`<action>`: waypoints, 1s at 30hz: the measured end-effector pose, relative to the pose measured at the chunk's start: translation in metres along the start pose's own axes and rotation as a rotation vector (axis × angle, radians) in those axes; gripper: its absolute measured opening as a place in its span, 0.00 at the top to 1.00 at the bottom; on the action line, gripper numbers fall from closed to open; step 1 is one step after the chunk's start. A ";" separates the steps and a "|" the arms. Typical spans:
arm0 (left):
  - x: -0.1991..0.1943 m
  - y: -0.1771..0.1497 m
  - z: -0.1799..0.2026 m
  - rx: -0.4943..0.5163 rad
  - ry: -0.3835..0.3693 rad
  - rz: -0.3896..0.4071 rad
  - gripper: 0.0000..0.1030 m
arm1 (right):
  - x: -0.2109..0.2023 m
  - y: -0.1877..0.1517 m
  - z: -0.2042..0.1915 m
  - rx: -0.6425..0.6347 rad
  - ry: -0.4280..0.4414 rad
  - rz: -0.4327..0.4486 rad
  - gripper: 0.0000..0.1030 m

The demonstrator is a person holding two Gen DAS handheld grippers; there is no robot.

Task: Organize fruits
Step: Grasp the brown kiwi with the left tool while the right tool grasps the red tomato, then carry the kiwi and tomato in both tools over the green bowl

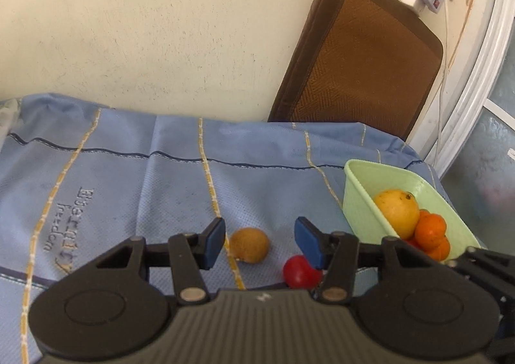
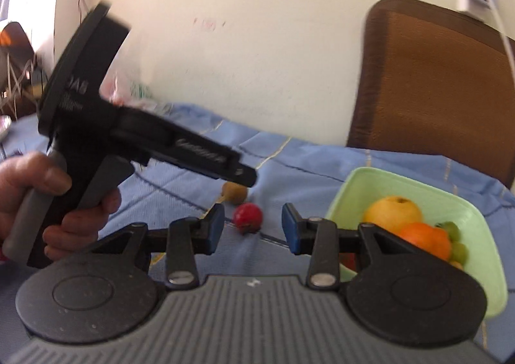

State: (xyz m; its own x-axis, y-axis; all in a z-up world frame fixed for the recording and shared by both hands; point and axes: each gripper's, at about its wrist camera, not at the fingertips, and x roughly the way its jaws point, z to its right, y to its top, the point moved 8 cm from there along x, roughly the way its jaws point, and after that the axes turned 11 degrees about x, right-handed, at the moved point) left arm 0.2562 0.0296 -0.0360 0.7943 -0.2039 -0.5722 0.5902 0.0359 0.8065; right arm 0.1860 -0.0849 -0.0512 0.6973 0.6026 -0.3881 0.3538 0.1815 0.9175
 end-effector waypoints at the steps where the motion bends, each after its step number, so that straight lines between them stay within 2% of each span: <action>1: 0.003 -0.001 0.000 0.007 0.000 -0.006 0.53 | 0.009 -0.001 -0.002 -0.023 -0.021 -0.014 0.59; 4: 0.009 -0.007 -0.001 0.018 0.002 -0.017 0.53 | 0.032 -0.003 -0.004 -0.055 -0.058 -0.059 0.59; 7: 0.013 -0.010 -0.006 -0.015 -0.023 -0.028 0.60 | 0.046 -0.004 -0.005 -0.104 -0.106 -0.071 0.59; 9: 0.014 -0.012 -0.008 -0.023 -0.027 -0.037 0.70 | 0.052 -0.006 -0.006 -0.142 -0.129 -0.081 0.59; 10: 0.014 -0.012 -0.008 -0.021 -0.026 -0.036 0.70 | 0.054 -0.008 -0.009 -0.166 -0.137 -0.086 0.59; 14: 0.009 -0.014 -0.005 -0.007 -0.025 -0.033 0.70 | 0.055 -0.015 -0.019 -0.281 -0.155 -0.091 0.72; 15: 0.007 -0.015 -0.005 -0.007 -0.022 -0.033 0.70 | 0.053 -0.015 -0.020 -0.287 -0.154 -0.092 0.72; 22: -0.029 -0.028 0.023 0.034 -0.053 -0.007 0.70 | 0.002 -0.018 -0.001 -0.165 -0.132 -0.011 0.72; 26: -0.048 -0.036 0.063 0.095 -0.115 0.006 0.70 | -0.039 -0.030 0.028 -0.046 -0.156 0.009 0.72; 30: -0.049 -0.046 0.106 0.166 -0.173 -0.009 0.70 | -0.073 -0.048 0.055 0.066 -0.194 0.011 0.72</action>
State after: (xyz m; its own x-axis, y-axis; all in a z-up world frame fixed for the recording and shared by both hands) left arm 0.1748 -0.0656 -0.0291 0.7442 -0.3685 -0.5571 0.5542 -0.1249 0.8230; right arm 0.1526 -0.1809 -0.0712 0.8059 0.4422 -0.3936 0.3814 0.1208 0.9165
